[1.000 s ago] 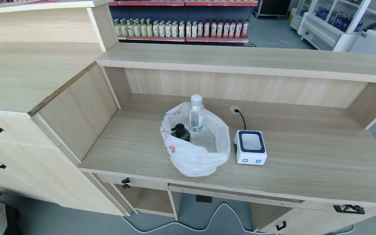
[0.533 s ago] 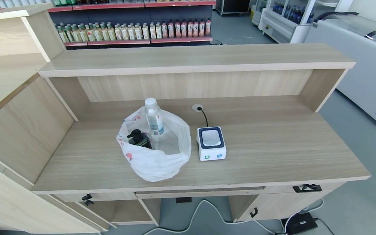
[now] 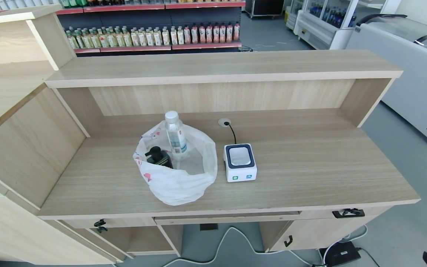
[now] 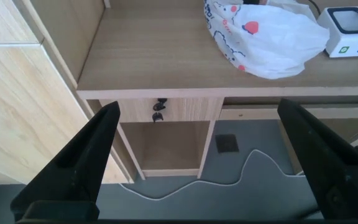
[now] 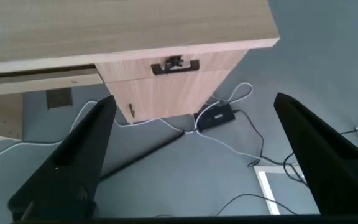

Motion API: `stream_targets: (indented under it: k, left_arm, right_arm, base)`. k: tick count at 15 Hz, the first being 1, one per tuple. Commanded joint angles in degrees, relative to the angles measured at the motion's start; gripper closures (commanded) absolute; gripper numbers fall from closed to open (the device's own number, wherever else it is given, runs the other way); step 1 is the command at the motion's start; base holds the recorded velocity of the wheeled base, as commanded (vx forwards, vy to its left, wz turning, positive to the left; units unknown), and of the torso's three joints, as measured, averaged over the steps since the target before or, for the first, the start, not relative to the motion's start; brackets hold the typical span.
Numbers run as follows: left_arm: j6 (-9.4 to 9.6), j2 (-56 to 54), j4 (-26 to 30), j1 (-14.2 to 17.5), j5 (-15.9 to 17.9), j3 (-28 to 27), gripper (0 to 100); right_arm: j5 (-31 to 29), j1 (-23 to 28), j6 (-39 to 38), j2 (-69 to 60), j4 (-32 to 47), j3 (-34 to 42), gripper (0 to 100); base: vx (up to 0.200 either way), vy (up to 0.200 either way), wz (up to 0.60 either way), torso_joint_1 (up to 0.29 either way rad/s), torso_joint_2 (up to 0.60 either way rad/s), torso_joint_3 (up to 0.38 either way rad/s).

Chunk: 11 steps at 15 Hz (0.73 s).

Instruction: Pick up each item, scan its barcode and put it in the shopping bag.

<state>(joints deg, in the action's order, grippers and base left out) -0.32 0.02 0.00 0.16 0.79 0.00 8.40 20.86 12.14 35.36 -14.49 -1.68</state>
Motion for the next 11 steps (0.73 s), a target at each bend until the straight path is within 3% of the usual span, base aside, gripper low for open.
stream_targets:
  k: [1, 4, 11]
  left_arm:
    - [-0.03, -0.02, 0.0, 0.02, 0.0, 0.0, 0]
    - [-0.03, -0.02, 0.0, 0.02, 0.0, 0.0, 0]
    - [-0.03, -0.02, 0.0, 0.02, 0.0, 0.0, 0]
  right_arm:
    - [-10.16, -6.8, -0.54, -22.36, 15.99, 1.68, 0]
    - [-10.68, -14.88, -2.56, -29.74, 17.22, 1.68, 0]
    - [-10.86, -15.41, -2.39, -29.74, 17.4, 1.59, 0]
  base:
    - [0.0, 0.0, 0.0, 0.0, 0.0, 0.0]
    - [0.0, 0.0, 0.0, 0.0, 0.0, 0.0]
    - [0.0, 0.0, 0.0, 0.0, 0.0, 0.0]
